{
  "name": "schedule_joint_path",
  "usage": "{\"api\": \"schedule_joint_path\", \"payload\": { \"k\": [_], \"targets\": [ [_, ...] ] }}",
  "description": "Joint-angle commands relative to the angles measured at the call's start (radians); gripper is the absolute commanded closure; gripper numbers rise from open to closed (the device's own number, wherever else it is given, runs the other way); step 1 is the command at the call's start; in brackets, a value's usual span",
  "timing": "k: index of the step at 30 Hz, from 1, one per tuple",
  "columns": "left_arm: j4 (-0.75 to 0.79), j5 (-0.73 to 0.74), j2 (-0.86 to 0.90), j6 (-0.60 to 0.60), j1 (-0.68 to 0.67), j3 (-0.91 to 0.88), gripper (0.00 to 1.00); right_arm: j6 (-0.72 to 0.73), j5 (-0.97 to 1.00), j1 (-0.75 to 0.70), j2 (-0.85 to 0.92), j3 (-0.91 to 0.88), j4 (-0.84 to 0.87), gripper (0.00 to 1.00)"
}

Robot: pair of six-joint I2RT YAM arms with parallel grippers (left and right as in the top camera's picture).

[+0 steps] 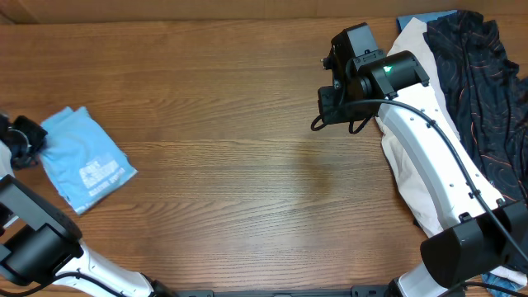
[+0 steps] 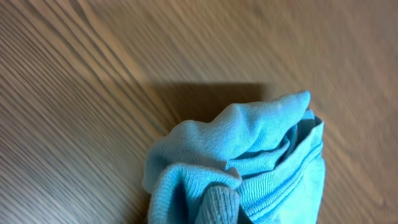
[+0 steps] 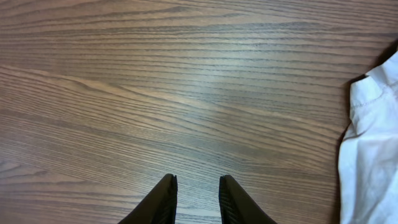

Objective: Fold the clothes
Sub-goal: 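Drag the blue bundle to the table's left edge with the left gripper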

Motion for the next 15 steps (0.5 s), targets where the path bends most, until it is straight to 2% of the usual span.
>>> {"api": "schedule_joint_path", "payload": {
  "k": [1,10,15],
  "targets": [
    [0.03,0.029,-0.024,0.007,0.0,0.06,0.92,-0.003,0.005,-0.001,-0.006,0.015,0.004,0.73],
    [0.032,0.018,-0.007,0.153,-0.035,0.271,0.96,0.016,0.005,-0.001,-0.006,0.015,-0.005,0.73],
    [0.023,0.024,0.053,0.29,-0.085,0.369,0.92,0.016,0.005,-0.001,-0.006,0.015,-0.01,0.73]
  ]
}}
